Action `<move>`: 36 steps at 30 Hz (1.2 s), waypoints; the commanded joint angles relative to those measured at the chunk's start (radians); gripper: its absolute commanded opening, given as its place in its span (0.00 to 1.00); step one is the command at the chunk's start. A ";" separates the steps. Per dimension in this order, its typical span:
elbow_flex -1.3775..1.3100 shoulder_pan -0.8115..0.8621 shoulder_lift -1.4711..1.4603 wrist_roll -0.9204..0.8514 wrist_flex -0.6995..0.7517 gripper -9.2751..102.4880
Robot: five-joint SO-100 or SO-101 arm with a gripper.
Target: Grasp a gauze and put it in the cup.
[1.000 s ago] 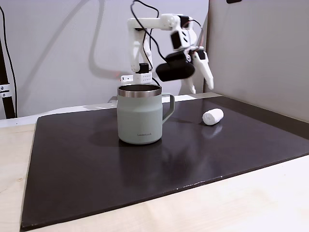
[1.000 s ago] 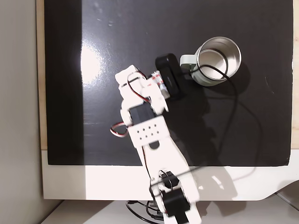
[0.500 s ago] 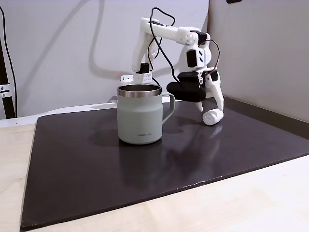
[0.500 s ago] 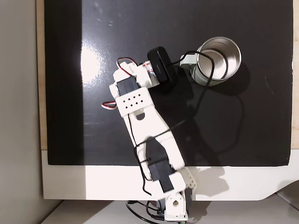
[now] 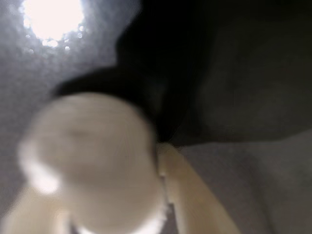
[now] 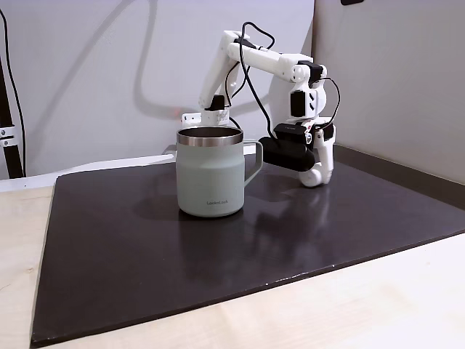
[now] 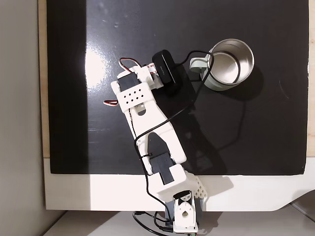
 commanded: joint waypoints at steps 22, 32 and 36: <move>-0.370 0.146 0.485 0.025 0.471 0.08; -0.471 0.505 0.592 -0.101 0.554 0.08; -0.466 0.621 0.545 -0.163 0.525 0.08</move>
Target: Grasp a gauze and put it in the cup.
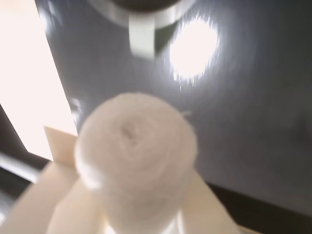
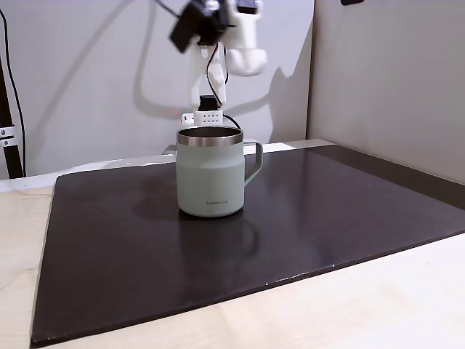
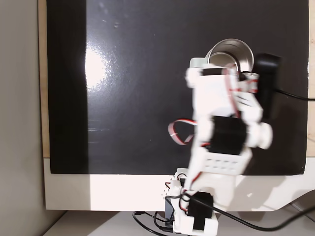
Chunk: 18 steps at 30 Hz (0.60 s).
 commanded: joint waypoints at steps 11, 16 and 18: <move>-0.098 0.143 -0.196 -0.115 -0.118 0.08; -0.149 0.152 -0.278 -0.114 -0.118 0.08; -0.153 0.155 -0.295 -0.114 -0.118 0.08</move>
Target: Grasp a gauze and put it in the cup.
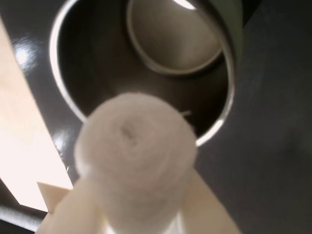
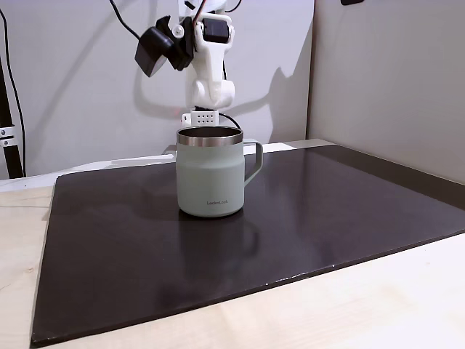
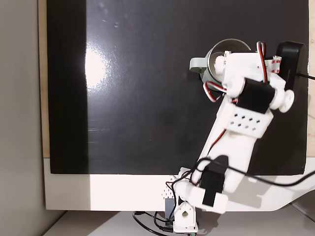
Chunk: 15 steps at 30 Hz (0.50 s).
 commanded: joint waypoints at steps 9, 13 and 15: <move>-0.058 0.015 0.009 -0.021 0.008 0.28; -0.058 0.012 0.021 -0.025 0.020 0.38; -0.058 0.011 0.026 -0.025 0.028 0.38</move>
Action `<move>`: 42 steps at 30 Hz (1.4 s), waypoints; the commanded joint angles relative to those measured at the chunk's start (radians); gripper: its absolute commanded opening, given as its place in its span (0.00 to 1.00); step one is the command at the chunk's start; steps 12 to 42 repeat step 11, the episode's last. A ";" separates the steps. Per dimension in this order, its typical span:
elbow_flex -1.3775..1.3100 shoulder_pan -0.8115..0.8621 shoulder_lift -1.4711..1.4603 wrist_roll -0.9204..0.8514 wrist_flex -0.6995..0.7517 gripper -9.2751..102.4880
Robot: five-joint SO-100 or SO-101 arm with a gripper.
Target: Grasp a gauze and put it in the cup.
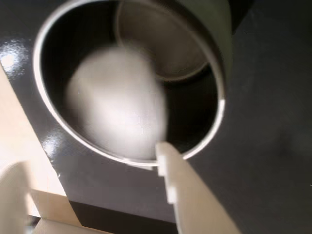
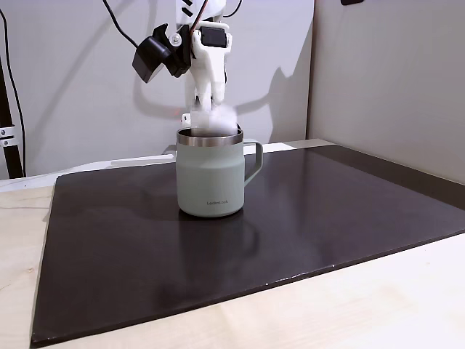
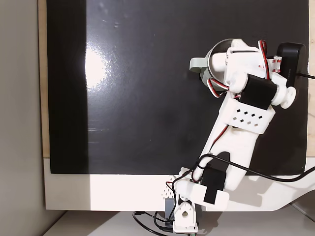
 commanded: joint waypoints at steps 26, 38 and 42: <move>-0.057 -0.006 0.067 -0.006 0.029 0.38; -0.057 -0.006 0.067 -0.006 0.029 0.38; -0.057 -0.006 0.067 -0.006 0.029 0.38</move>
